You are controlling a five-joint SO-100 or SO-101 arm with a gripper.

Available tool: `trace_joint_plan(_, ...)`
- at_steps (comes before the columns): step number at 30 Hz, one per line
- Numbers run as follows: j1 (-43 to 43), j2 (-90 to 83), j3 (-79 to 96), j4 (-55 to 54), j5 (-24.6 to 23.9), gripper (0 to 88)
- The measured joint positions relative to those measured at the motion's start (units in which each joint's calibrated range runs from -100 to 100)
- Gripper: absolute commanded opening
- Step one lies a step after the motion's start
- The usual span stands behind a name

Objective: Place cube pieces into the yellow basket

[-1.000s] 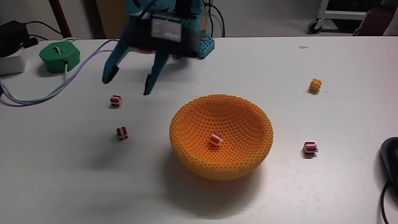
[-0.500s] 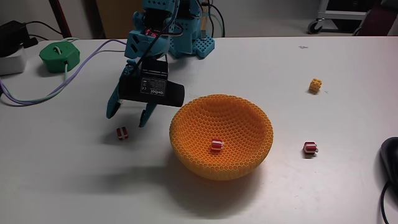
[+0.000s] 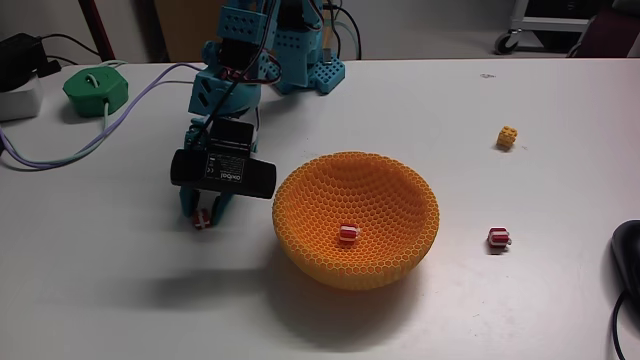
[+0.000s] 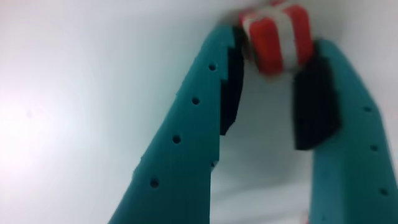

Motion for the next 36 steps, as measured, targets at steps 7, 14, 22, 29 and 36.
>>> trace_joint_plan(7, 0.0, -5.4, -2.2, 5.2, 3.2, 0.0)
trace_joint_plan(14, -14.5, -15.4, -17.8, 25.0, 4.2, 0.0)
trace_joint_plan(22, -33.0, -15.2, -17.5, 29.0, 2.5, 47.1)
trace_joint_plan(29, -33.2, -18.4, -11.3, 30.0, 6.0, 50.9)
trace_joint_plan(36, -13.7, -36.9, -5.0, 44.6, 9.1, 47.4)
